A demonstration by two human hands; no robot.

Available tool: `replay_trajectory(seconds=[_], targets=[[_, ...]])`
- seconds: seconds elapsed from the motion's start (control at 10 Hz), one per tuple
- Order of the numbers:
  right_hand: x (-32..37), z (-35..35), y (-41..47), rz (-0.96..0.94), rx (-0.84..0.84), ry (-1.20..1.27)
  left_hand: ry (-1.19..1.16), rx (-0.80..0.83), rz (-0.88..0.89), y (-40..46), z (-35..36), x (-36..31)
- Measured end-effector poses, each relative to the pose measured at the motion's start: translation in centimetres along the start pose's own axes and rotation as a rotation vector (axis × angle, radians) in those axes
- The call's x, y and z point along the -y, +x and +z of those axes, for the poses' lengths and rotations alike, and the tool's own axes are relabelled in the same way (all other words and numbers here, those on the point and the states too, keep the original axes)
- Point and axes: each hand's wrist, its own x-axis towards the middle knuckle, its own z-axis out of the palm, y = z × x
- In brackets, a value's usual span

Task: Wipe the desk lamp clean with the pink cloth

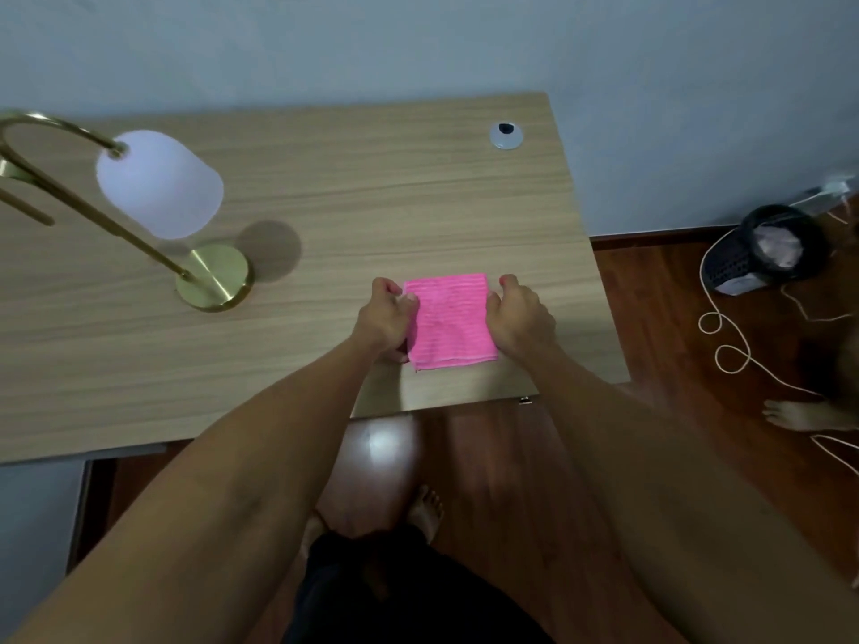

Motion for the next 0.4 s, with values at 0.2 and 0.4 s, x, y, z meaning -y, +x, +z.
replay_trajectory(seconds=[0.2,0.4], targets=[[1.8,-0.9,-1.3,-0.093,-0.031,-0.056,0.180,-0.094,-0.016,-1.6,-3.7,1.9],[6.8,0.2,-3.0,-0.193,0.071,-0.011,0.276,-0.139,0.045,-3.1,-9.1,4.5]])
